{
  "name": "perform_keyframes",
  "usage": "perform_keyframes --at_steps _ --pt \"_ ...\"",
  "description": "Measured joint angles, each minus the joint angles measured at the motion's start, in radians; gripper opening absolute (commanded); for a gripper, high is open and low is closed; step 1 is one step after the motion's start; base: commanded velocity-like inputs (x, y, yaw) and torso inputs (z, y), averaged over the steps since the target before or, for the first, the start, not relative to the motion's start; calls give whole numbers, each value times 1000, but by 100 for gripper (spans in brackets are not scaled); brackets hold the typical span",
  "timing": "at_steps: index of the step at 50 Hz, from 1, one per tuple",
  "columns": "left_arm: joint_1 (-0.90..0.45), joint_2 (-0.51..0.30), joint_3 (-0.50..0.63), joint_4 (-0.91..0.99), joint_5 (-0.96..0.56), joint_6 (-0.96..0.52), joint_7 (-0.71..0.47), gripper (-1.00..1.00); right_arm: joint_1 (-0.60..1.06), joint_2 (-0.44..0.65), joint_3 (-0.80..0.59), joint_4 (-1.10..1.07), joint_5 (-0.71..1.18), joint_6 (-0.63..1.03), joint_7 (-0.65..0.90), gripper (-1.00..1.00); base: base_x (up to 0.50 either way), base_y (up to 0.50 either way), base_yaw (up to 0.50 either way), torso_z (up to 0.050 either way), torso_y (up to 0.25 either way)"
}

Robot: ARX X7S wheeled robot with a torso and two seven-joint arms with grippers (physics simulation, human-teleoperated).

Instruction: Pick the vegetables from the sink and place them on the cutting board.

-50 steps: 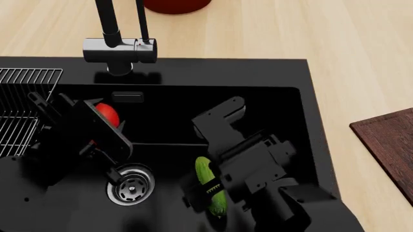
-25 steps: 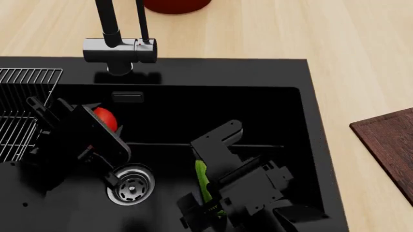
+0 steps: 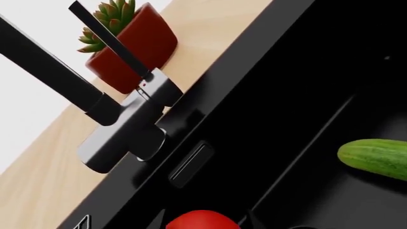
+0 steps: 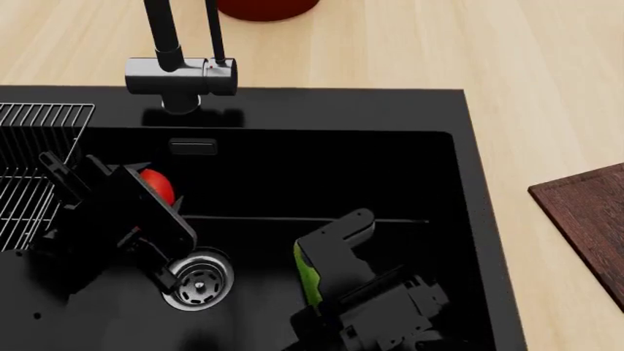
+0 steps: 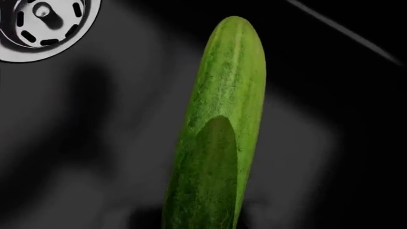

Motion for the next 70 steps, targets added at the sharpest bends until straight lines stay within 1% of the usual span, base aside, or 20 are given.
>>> perform_keyframes --at_steps 13,32,40,52,60,70 --pt "1 1 3 4 -1 -1 -2 -100 -4 -2 19 12 21 -3 16 -100 1 0 0 0 0" --pt "23 2 -13 5 -21 99 -16 -100 34 -2 18 30 -13 -75 51 -100 0 0 0 0 0" --pt "25 8 -21 3 -30 108 -23 -100 61 0 17 34 -31 -92 39 -100 0 0 0 0 250" --pt "20 15 -32 13 -33 93 -39 -100 88 130 26 -225 -27 -66 142 -100 -2 0 0 2 250" --pt "17 19 -35 15 -36 85 -45 -100 96 199 30 -357 -18 -48 198 -100 0 0 0 3 250" --pt "12 26 -36 14 -24 79 -69 -100 104 261 45 -466 1 -23 251 -100 -435 -52 0 2 14"
